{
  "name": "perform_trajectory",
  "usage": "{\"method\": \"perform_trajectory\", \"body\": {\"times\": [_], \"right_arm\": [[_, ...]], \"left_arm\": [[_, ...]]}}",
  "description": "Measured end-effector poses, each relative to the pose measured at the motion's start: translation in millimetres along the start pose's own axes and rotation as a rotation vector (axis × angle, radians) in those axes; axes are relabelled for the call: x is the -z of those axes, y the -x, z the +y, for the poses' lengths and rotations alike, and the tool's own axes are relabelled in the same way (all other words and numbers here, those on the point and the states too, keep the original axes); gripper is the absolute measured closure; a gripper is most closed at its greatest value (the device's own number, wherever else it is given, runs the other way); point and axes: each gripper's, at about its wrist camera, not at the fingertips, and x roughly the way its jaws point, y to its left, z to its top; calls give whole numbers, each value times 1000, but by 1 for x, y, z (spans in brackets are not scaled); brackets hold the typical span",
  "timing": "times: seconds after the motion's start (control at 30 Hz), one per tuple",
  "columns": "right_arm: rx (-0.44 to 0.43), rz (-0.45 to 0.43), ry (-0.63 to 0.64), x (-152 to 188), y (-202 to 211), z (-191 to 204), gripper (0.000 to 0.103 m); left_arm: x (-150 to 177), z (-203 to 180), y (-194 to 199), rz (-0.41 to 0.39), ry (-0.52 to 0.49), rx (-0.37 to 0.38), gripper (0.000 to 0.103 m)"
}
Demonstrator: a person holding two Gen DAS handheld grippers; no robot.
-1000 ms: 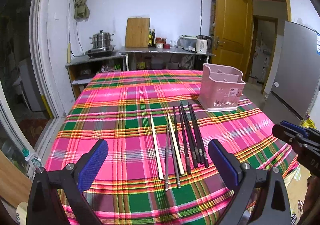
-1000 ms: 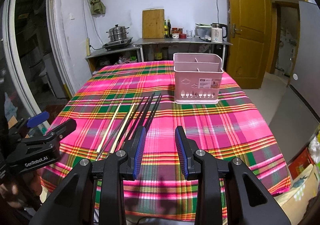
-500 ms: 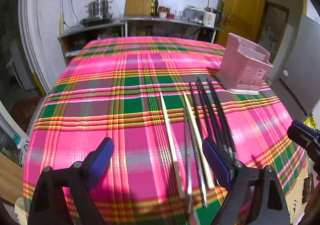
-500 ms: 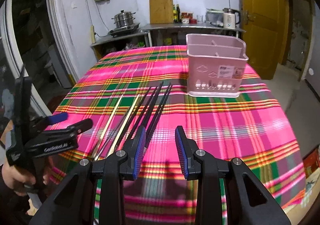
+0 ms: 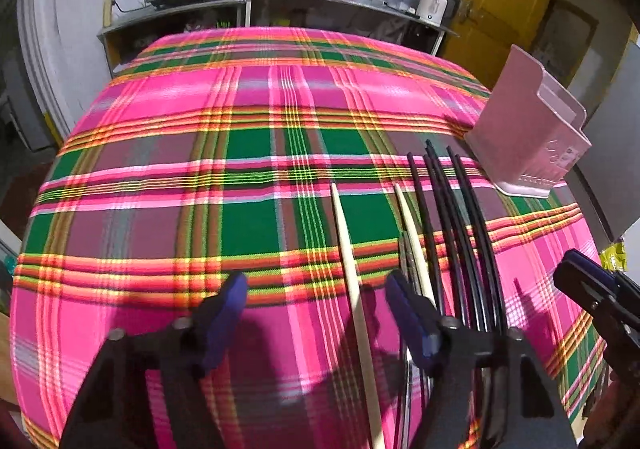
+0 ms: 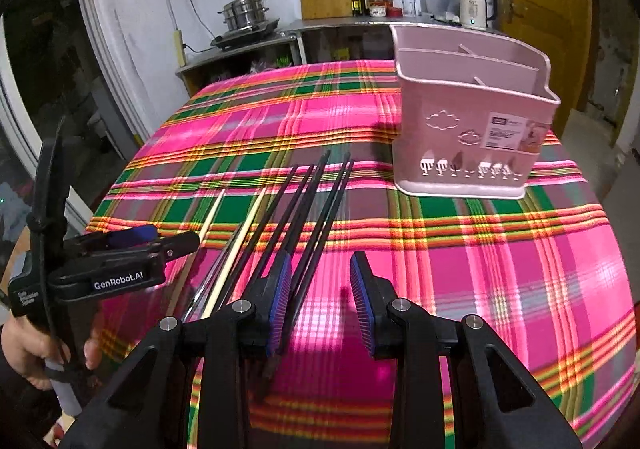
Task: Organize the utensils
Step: 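Grasp a wooden chopstick with the left tool while the right tool grasps another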
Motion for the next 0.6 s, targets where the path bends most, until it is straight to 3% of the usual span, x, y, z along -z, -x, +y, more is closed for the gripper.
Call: {"method": "perform_trajectory", "body": {"times": [0.17,0.23,0.3,0.4,0.6], "right_arm": [[-34,14,-3,-11,-14,4,71],[-51,15,9,-15,-19,10,72],[-77,22,17,-20,-25,17,77],[-103,37,28,-27,-36,25,81],[-151,81,55,-40,-62,43,87]], "left_arm": [[-7,-6,-7,-12,-31,-7,51],[-8,-8,-9,-19,-53,-11,61],[-9,-9,-10,-29,-66,-26,80],[-10,-4,-10,-33,-57,-21,92],[-13,20,-6,-29,11,30,93]]}}
